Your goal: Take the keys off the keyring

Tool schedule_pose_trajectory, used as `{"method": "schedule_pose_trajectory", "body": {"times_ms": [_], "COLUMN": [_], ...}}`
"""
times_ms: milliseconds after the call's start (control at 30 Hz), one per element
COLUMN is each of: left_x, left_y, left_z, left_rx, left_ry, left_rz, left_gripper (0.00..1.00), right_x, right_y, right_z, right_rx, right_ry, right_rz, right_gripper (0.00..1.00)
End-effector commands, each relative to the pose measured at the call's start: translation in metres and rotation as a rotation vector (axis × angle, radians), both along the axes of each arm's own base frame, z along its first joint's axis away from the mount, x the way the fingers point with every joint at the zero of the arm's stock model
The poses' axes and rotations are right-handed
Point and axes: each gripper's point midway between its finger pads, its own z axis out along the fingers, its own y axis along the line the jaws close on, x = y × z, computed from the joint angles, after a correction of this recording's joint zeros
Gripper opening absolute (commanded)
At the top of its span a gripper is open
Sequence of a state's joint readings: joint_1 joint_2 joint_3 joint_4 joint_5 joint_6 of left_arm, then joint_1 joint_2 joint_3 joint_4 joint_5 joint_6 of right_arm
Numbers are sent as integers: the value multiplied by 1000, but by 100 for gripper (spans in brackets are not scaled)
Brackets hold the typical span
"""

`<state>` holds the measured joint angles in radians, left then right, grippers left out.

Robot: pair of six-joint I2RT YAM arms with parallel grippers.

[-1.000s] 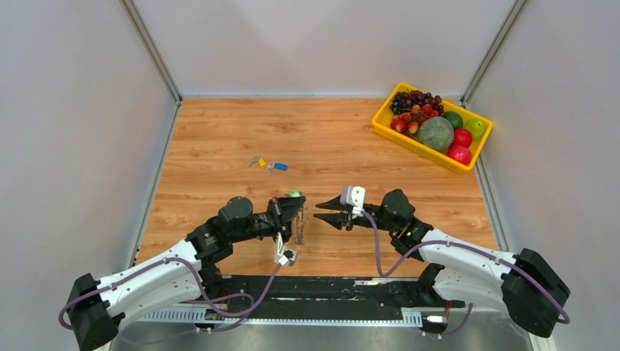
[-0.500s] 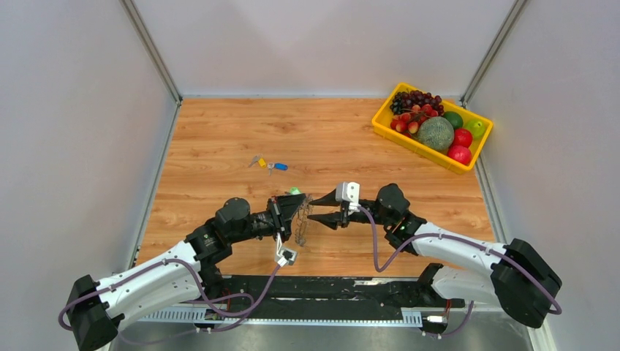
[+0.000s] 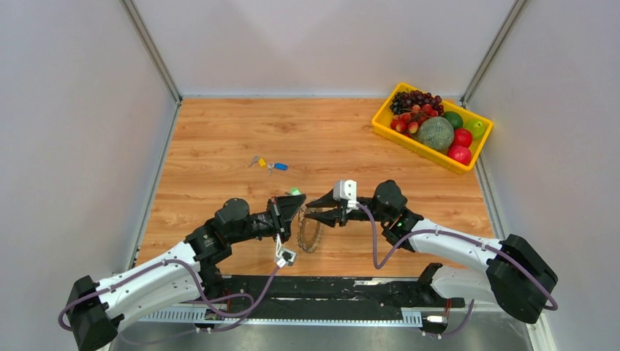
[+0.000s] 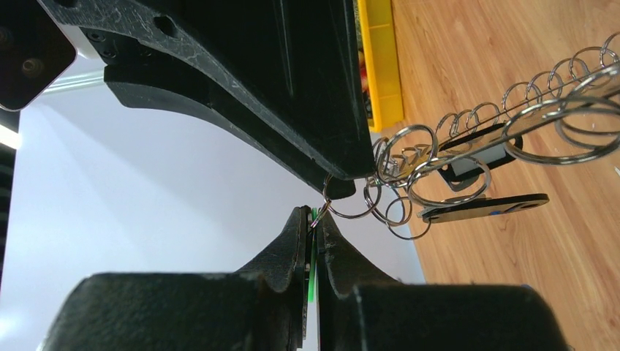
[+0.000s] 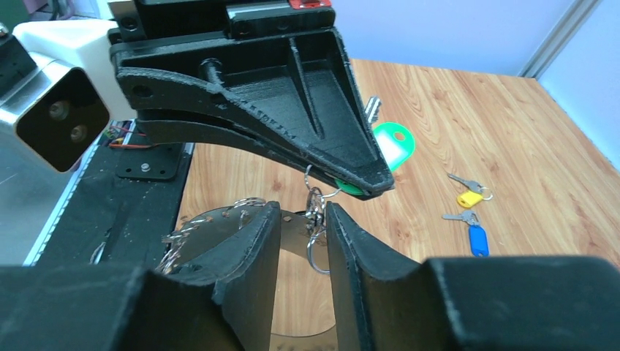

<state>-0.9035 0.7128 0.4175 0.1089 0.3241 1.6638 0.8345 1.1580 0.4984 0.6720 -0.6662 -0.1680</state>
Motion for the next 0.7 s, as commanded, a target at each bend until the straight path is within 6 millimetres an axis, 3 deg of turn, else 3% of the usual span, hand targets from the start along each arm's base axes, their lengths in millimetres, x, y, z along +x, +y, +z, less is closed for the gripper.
{"method": "schedule_pose_trajectory", "body": {"times_ms": [0, 267, 667], "left_x": [-4, -5, -14], "left_y": [-2, 0, -4], "left_z": [27, 32, 35], "left_rx": [-73, -87, -105], "left_ry": [-79, -86, -75], "left_rz": [-23, -18, -72], "left_gripper": [4, 2, 0], "right_x": [-14, -30, -19], "right_y": [3, 4, 5], "right_z": [27, 22, 27], "right_rx": [57, 35, 44], "right_ry": [-49, -29, -45], "right_rz": [95, 191, 134], "right_gripper": [33, 33, 28]}}
